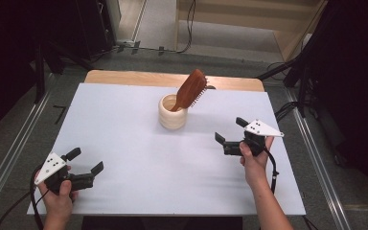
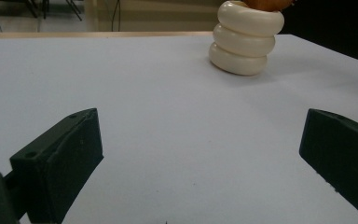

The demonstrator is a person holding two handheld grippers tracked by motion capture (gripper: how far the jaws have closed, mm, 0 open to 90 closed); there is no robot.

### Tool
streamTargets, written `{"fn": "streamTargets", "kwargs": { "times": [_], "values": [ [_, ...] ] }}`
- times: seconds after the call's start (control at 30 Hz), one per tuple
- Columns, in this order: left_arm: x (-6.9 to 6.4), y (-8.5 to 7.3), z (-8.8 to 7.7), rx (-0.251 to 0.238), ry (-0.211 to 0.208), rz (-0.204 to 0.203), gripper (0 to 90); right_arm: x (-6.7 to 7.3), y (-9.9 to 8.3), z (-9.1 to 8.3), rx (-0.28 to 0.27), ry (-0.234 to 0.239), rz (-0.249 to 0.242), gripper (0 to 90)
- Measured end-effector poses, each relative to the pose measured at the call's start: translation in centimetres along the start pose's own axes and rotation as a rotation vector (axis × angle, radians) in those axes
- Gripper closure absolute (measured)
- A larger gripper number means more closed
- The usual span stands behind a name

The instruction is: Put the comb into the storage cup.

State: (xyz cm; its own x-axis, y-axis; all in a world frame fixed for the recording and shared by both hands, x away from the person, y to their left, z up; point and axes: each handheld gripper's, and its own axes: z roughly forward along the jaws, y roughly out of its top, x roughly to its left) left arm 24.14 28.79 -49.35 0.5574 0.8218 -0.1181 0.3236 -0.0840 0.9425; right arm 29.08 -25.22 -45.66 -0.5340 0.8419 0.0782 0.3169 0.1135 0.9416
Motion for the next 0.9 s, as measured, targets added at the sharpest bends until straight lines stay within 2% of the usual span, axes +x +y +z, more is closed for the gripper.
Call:
{"fn": "streamTargets", "kwargs": {
  "times": [0.9],
  "values": [
    [-0.1,0.0,0.0,-0.001,0.003,0.003,0.0,-1.8,-3.4,-5.6,-0.015,-0.059,0.015,0.0]
  ]
}}
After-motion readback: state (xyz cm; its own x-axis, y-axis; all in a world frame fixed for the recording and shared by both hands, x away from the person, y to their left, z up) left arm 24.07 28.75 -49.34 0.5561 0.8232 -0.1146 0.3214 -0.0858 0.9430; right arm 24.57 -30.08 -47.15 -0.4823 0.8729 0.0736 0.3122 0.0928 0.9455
